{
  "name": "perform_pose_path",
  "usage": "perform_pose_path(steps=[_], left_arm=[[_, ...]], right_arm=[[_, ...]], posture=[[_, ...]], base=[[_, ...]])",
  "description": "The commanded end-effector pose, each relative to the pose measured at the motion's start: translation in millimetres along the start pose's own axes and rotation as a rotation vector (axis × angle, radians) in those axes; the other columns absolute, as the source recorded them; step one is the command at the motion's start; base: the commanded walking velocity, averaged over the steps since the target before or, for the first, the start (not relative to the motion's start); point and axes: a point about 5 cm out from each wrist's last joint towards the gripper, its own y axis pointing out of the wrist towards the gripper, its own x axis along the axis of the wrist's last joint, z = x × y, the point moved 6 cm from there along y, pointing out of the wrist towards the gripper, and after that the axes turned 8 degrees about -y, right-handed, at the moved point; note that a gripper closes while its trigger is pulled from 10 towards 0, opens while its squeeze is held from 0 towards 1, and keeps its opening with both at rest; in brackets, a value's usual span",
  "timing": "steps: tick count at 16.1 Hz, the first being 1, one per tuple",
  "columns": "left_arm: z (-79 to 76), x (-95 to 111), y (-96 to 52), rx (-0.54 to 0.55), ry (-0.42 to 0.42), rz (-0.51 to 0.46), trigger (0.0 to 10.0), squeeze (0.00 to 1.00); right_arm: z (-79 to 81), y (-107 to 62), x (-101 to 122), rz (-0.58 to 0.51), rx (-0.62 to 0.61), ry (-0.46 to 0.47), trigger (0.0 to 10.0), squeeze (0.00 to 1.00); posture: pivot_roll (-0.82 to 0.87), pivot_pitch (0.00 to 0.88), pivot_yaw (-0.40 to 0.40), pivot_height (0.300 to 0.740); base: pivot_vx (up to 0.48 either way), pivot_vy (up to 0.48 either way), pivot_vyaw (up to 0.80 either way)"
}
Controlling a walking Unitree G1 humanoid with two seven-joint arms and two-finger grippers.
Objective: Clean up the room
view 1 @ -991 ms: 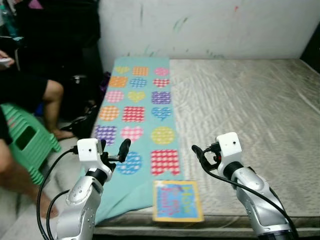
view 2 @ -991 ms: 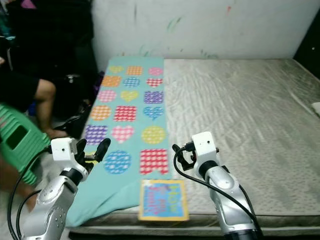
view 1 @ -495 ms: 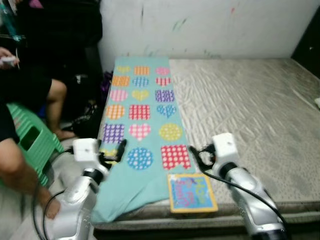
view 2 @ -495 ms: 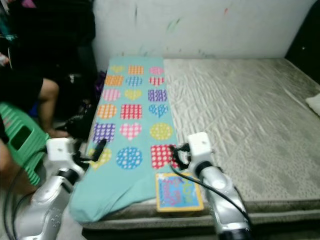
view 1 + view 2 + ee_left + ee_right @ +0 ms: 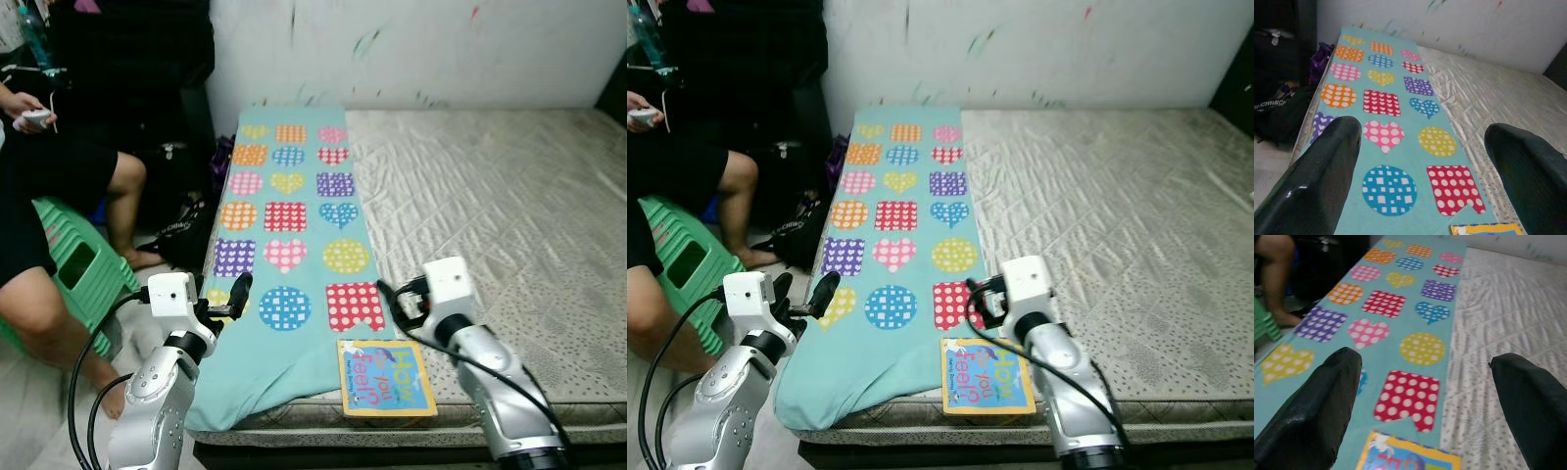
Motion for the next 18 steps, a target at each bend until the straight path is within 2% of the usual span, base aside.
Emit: perform_pose_path(steps=[1, 7, 18], left_arm=[[0.5, 0.8, 0.3, 0.002, 0.007, 0.003, 10.0, 0.00], [-0.2, 0.5, 2.1, 0.004, 0.018, 0.004, 10.0, 0.00], [-2.1, -0.1, 2.5, -0.002, 0.020, 0.005, 10.0, 0.00]], right_arm=[[-5.3, 0.8, 9.3, -0.034, -0.023, 0.006, 10.0, 0.00], [-5.8, 1.6, 10.4, -0.041, -0.027, -0.008, 10.0, 0.00], [-6.2, 1.0, 8.3, -0.039, -0.025, -0.014, 10.0, 0.00]], posture=[[-0.17, 0.000, 0.017, 0.740], [-0.17, 0.000, 0.018, 0.740], [-0.18, 0.000, 0.017, 0.740]], base=[[0.000, 0.000, 0.00], [0.000, -0.047, 0.00], [0.000, -0.440, 0.00]])
